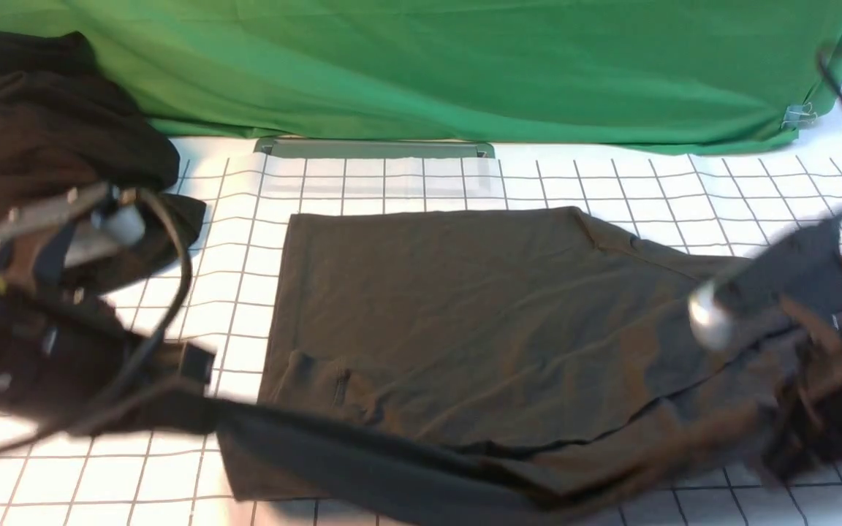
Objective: Fold a long-sleeved shirt over a white checkered tablecloth.
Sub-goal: 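Fold the black garment in half by bringing its near edge over to the far edge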
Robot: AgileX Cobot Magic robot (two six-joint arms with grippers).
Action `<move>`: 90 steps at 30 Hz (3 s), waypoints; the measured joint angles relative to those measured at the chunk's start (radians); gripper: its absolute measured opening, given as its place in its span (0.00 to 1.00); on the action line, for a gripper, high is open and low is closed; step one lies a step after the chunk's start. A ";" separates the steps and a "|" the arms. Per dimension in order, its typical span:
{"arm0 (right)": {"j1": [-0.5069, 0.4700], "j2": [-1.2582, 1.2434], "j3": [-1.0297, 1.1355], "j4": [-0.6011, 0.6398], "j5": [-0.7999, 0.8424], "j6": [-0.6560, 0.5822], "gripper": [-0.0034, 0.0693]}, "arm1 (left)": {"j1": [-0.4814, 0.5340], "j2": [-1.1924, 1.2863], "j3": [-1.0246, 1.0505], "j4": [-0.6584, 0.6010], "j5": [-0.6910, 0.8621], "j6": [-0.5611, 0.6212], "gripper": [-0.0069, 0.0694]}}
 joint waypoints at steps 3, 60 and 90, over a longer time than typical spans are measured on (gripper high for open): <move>0.000 0.058 -0.068 -0.001 -0.002 0.000 0.06 | 0.000 0.068 -0.054 0.001 -0.037 0.000 0.11; -0.265 0.816 -0.665 0.243 0.057 -0.215 0.45 | 0.084 0.791 -0.682 0.019 0.056 -0.067 0.11; -0.274 0.807 -0.741 0.235 0.028 -0.183 0.06 | 0.084 0.791 -0.692 0.019 0.053 -0.065 0.11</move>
